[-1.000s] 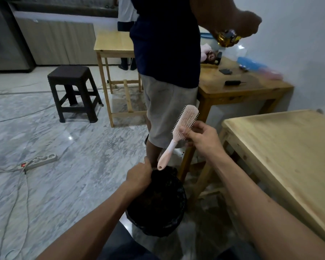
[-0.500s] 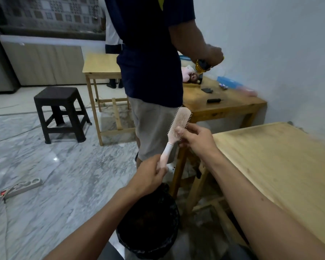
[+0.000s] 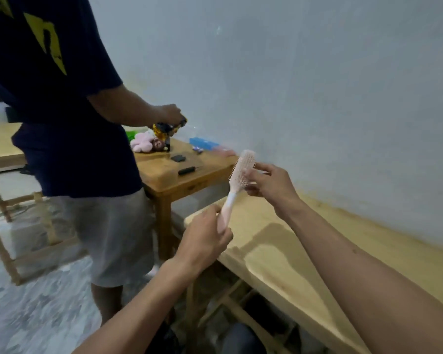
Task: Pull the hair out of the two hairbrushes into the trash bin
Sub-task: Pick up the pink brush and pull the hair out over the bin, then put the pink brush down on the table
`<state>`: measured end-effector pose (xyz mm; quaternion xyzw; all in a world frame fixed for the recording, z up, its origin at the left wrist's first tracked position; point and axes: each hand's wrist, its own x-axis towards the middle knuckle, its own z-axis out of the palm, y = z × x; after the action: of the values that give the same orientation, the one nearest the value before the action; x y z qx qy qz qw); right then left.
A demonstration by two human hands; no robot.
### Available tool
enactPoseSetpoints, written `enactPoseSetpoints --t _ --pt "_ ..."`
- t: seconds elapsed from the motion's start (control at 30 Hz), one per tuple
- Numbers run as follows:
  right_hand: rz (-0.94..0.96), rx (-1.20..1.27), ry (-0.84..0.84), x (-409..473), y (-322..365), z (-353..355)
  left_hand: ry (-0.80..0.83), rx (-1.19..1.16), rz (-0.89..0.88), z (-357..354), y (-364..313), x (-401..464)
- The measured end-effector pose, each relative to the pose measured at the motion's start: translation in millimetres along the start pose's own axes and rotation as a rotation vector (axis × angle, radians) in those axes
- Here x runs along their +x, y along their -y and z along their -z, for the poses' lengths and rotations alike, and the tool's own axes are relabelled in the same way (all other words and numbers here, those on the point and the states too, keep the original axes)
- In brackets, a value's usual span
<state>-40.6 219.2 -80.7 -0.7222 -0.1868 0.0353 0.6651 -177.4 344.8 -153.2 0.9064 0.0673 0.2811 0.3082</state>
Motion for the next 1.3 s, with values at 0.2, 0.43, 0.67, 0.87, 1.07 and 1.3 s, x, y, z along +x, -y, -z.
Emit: enactPoseSetpoints --t 0.2,0.43,0.67,0.87,1.07,1.3 --pt "-0.079 -0.077 -0.228 10 -22 107 0.109 0.129 -0.091 -68 -71 29" --pt "-0.259 -0.076 -0.412 17 -77 201 0.301 0.104 -0.184 -151 -111 50" --pt "-0.446 -0.127 -0.471 47 -114 235 0.455 0.09 -0.214 -203 -123 71" --pt "-0.512 -0.206 -0.457 80 -134 240 0.45 0.09 -0.205 -220 -115 97" --pt "-0.51 -0.319 -0.471 98 -143 244 0.473 0.123 -0.2 -234 -112 117" --pt "-0.48 -0.423 -0.455 101 -146 248 0.469 0.112 -0.211 -245 -115 124"
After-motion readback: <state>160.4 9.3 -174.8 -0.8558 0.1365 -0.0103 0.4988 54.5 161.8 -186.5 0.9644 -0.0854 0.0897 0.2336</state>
